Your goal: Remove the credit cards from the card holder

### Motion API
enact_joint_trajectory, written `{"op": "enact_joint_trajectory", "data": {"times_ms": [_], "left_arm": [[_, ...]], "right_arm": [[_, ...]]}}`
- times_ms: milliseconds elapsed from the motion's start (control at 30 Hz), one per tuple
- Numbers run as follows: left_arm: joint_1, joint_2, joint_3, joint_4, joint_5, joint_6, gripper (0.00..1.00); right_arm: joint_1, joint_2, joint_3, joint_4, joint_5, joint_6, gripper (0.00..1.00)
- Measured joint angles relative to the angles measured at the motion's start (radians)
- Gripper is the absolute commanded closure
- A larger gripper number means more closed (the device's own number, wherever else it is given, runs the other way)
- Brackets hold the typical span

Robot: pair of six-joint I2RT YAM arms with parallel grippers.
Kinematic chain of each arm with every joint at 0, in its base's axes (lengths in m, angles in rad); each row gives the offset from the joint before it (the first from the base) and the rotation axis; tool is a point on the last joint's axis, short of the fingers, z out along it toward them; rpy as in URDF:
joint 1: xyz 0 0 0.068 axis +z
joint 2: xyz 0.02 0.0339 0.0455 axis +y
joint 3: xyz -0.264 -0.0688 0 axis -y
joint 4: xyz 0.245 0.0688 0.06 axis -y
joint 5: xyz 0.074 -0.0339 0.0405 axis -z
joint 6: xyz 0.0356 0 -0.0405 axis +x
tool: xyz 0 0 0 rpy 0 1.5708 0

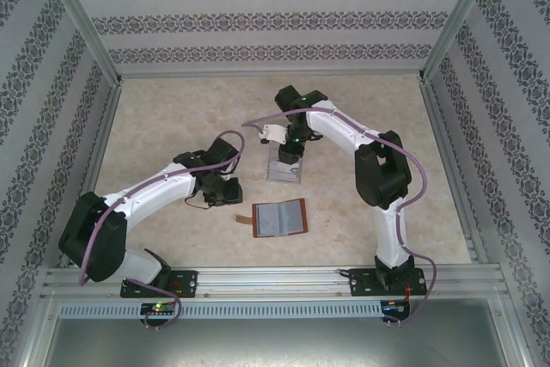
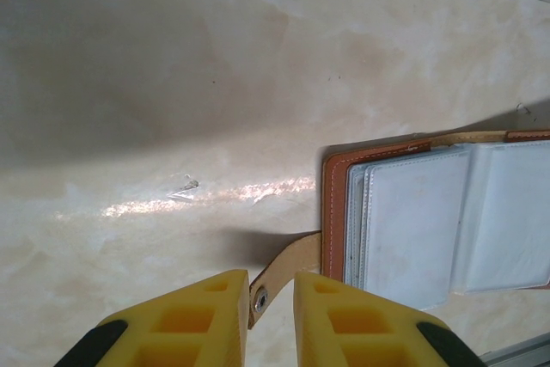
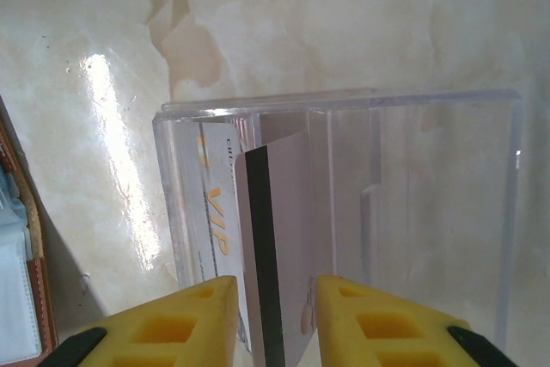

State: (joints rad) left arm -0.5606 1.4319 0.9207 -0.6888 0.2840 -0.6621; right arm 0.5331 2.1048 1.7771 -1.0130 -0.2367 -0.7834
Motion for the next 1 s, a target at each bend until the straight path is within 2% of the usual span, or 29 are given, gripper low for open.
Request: {"op": "enact_joint_trajectory", "data": {"times_ms": [133, 433, 633, 867, 1000], "left_arm": [[0.000, 0.001, 0.000, 0.000, 0.000, 0.000, 0.77], [0.000, 0.016, 0.000, 0.000, 0.000, 0.000, 0.77], [0.000, 0.020, 0.000, 0.000, 0.000, 0.000, 0.77], [0.000, 0.021, 0.000, 0.000, 0.000, 0.000, 0.77], [0.000, 0.021, 0.002, 0.000, 0.000, 0.000, 0.77]], "right_arm": [[0.000, 0.018, 0.000, -0.002, 0.000, 0.000, 0.73], [0.000, 0.029, 0.015, -0.018, -0.005, -0.005, 0.93], [0.000, 0.030, 0.031, -0.046, -0.029, -0.009, 0.99], [0.000, 0.062, 0.087, -0.084, -0.040, -0.014, 0.79], [-0.008, 0.066, 0.089, -0.086, -0.032, -0.015, 0.75]]}}
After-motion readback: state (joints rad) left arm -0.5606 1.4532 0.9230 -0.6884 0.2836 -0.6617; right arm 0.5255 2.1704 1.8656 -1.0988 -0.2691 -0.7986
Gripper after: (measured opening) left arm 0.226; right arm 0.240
